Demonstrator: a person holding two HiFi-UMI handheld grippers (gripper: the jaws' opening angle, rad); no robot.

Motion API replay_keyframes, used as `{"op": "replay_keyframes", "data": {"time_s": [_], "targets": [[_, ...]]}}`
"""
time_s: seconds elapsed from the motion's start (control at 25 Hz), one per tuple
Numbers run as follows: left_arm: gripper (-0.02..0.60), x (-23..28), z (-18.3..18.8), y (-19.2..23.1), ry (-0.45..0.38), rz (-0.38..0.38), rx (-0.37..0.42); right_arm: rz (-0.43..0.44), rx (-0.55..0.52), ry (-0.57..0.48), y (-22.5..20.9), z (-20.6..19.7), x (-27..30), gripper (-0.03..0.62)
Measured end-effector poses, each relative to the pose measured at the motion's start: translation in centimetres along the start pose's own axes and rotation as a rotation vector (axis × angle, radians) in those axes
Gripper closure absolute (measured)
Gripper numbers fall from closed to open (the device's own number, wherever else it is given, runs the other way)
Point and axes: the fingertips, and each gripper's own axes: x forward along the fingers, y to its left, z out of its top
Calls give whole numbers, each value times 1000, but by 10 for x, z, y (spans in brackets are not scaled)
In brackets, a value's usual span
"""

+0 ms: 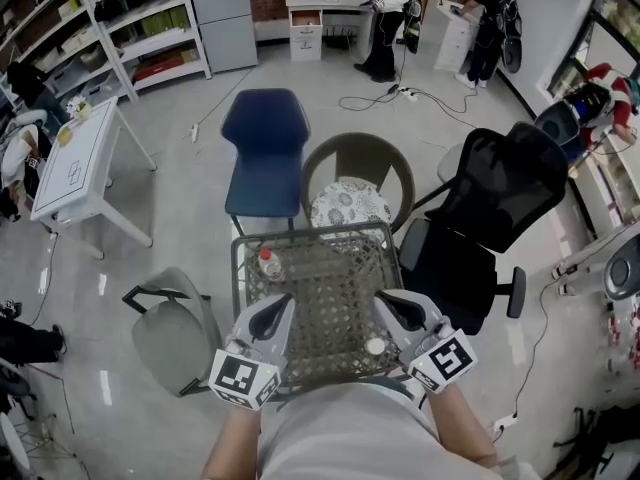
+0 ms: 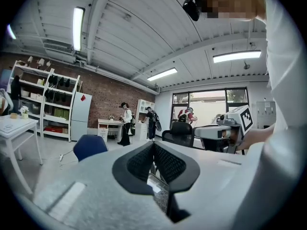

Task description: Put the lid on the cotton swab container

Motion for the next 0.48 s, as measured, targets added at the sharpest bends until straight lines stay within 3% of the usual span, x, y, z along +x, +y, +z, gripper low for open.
{"op": "replay_keyframes", "data": {"time_s": [0.48], "targets": [[572, -4, 0, -9, -1, 4, 8, -11, 38, -5, 0, -10, -10, 590]]}}
